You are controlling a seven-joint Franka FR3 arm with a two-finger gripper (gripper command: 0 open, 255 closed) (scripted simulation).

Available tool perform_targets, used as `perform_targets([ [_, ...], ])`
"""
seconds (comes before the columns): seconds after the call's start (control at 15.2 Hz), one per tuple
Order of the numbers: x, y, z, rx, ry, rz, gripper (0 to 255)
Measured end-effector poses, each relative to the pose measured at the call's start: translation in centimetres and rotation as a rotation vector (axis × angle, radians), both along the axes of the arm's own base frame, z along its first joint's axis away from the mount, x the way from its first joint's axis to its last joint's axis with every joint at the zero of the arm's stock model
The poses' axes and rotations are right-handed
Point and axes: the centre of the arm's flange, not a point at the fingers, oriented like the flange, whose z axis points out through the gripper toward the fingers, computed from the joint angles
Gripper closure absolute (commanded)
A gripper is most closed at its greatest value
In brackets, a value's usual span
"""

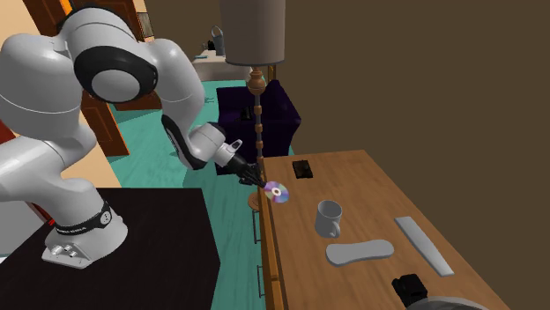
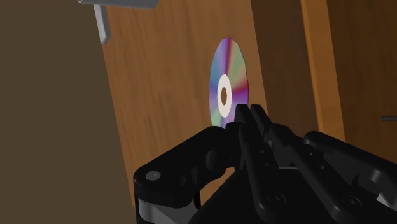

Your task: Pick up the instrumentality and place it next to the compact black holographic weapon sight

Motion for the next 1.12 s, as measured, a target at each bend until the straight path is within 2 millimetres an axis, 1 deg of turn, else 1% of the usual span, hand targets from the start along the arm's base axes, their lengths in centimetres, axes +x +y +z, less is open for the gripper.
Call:
perform_targets([
  [0.26, -0.2, 0.1, 2.0, 0.0, 0.0, 0.0, 255],
  [1.12, -0.1, 0.0, 9.0, 0.0, 0.0, 0.0, 255],
])
